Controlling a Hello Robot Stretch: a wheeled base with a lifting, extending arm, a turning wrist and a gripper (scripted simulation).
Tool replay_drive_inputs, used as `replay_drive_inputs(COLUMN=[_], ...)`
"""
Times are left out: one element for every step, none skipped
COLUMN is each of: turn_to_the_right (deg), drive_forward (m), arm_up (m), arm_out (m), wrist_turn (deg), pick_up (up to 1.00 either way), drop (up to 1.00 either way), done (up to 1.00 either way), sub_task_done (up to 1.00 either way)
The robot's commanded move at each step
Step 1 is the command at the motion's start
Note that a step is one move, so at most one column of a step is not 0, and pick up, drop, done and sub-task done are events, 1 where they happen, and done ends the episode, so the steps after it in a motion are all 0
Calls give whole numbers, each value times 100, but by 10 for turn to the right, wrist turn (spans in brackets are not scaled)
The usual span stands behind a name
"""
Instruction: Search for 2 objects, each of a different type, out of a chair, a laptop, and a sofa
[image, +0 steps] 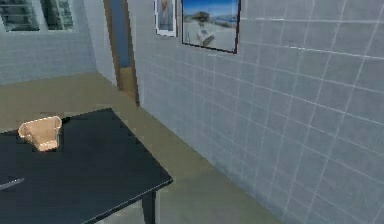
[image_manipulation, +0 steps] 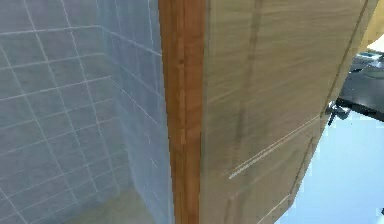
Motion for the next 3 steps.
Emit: replay_drive_inputs(turn_to_the_right=[300,0,-450], drive_forward=[0,80,0], arm_up=[0,0,0], arm_out=[0,0,0], wrist_turn=[0,0,0], pick_up=[0,0,0], drop=[0,0,0], done=[0,0,0], sub_task_done=[0,0,0])
